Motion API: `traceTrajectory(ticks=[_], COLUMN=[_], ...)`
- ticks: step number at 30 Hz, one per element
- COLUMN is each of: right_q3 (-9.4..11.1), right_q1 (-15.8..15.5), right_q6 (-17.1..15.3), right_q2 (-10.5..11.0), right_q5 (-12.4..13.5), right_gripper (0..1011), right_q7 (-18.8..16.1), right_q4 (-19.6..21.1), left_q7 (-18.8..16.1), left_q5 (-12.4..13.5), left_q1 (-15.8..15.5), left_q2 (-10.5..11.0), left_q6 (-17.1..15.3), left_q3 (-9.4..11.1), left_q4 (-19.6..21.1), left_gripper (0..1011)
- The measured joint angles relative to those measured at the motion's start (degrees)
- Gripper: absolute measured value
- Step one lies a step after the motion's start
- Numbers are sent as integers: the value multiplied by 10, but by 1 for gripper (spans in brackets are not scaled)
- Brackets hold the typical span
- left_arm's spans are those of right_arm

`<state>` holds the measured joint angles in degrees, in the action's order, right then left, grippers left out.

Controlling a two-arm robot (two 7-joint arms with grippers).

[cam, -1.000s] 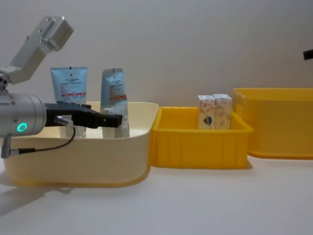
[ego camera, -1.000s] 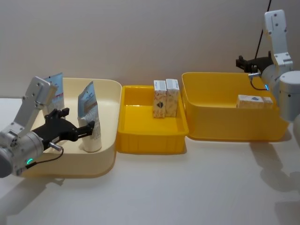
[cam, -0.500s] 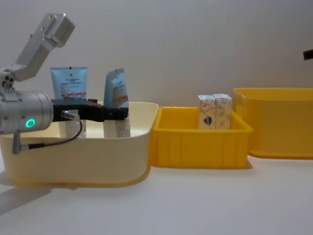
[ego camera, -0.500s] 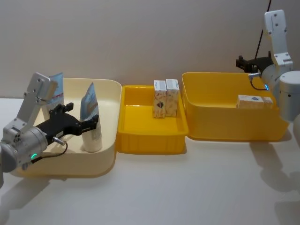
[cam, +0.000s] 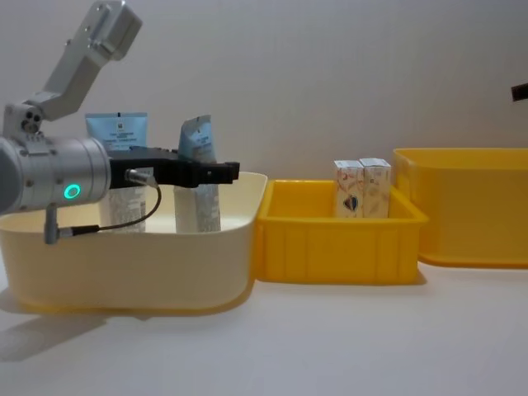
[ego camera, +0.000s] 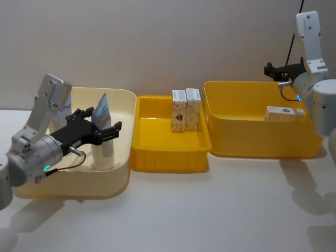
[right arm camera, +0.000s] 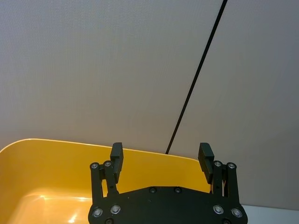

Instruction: Bimanual collaborative sorting of washing and personal care products

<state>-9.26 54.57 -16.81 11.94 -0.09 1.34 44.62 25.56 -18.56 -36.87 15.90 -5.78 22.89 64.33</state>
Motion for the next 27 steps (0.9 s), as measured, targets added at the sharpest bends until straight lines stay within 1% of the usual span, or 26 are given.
traceTrajectory(ticks=[5, 14, 27], right_q3=[0, 0, 0], right_q1=[0, 0, 0], right_q6=[0, 0, 0], right_q2=[0, 0, 0], right_q5=[0, 0, 0], right_gripper=[1001, 1001, 1001], right_q7=[0, 0, 0], right_q4=[0, 0, 0], left_q7=[7, 11, -9], left_q5=[-1, -1, 14], left_q1=[-3, -4, 8], left_q2=[-2, -1, 7], left_q6=[-2, -17, -36], left_q3=[6, 15, 20], left_q4=[0, 5, 25], left_gripper=[1003, 1003, 1003])
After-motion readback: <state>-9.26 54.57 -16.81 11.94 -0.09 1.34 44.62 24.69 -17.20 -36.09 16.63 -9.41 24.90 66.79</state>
